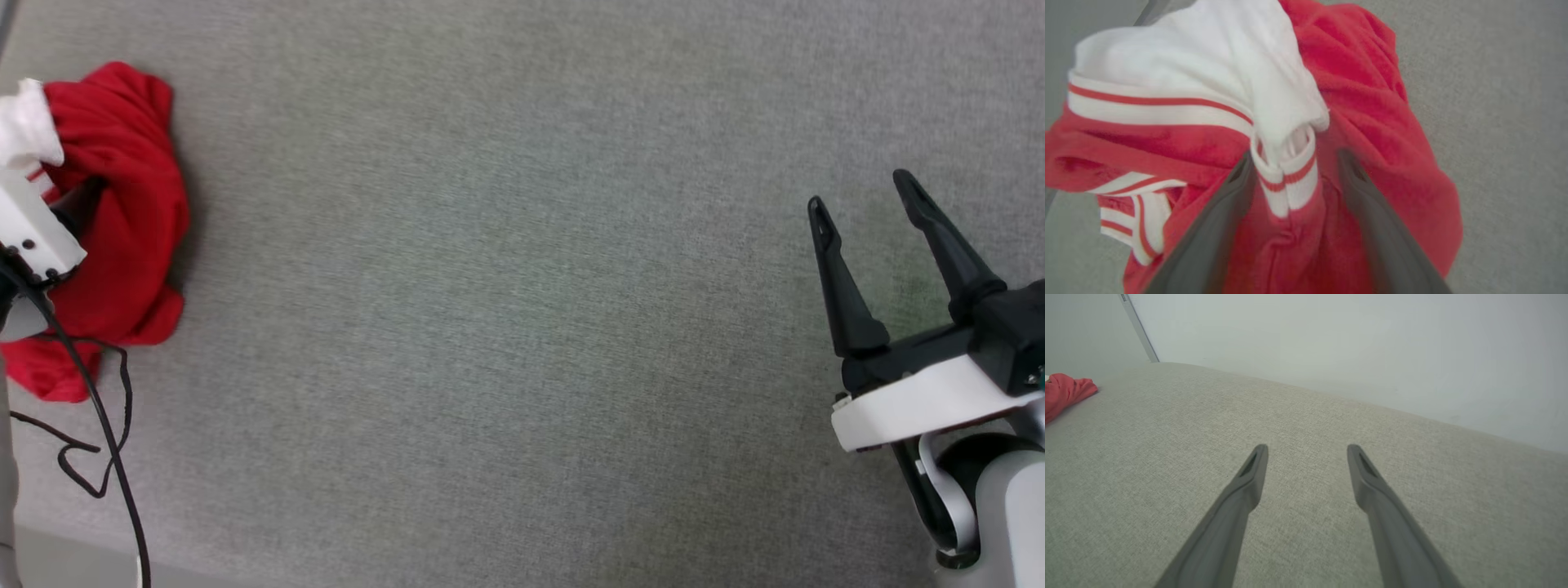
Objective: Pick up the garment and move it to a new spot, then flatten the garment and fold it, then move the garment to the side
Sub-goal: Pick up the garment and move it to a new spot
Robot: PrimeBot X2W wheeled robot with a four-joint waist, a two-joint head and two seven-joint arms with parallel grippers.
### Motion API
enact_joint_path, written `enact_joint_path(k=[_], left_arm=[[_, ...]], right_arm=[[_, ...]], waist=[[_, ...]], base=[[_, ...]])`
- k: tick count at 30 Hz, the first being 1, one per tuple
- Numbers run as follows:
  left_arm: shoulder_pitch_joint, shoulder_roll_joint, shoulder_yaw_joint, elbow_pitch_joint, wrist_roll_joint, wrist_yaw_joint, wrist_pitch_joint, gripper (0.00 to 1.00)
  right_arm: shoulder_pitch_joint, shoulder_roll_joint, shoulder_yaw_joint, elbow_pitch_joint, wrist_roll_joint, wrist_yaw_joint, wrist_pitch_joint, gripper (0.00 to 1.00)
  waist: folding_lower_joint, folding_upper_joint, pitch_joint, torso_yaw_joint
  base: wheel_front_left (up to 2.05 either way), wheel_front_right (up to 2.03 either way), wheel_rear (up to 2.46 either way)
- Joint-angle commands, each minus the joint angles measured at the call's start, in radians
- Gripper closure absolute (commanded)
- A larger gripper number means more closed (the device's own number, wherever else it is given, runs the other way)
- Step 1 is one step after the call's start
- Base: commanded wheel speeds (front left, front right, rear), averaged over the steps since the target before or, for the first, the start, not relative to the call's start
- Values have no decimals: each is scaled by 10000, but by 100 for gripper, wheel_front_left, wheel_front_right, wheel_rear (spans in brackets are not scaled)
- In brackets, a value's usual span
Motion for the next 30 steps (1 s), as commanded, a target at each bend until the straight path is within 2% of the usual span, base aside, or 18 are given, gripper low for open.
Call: enact_joint_path(k=[1, 9, 10, 11, 12, 21, 23, 30], left_arm=[[-54, 3, 12, 209, -151, 11, 256, 0], [225, -73, -89, 1344, -250, 639, 1480, 0], [262, -70, -126, 1410, -225, 696, 1507, 20], [296, -41, -173, 1397, -145, 702, 1404, 66], [304, 0, -167, 1353, -98, 719, 1241, 100], [-130, 345, 322, 822, -142, 621, -971, 100], [-160, 408, 273, 765, -49, 593, -1176, 100], [-91, 597, 20, 233, 639, 438, -3658, 100]], right_arm=[[-221, -60, 30, -23, -4, -7, -38, 0], [-458, -142, 66, 84, 76, -7, -104, 0], [-463, -145, 57, 100, 80, -7, -108, 0], [-459, -145, 44, 127, 96, -7, -106, 0], [-444, -143, 31, 149, 110, -7, -112, 0], [-262, 31, -35, 473, 19, -7, -347, 0], [-195, 79, -58, 520, 59, -7, -366, 0], [290, 470, -338, 876, 167, -7, -654, 0]], waist=[[-2, 0, 305, -199], [-2, 0, 575, -406], [-2, 0, 560, -417], [-2, 0, 528, -424], [-2, 0, 487, -424], [-2, 0, -529, -363], [-2, 0, -686, -352], [-2, 0, -1956, -327]], base=[[0, 0, 0], [0, 0, 0], [0, 0, 0], [0, 0, 0], [0, 0, 0], [0, 0, 0], [0, 0, 0], [0, 0, 0]])
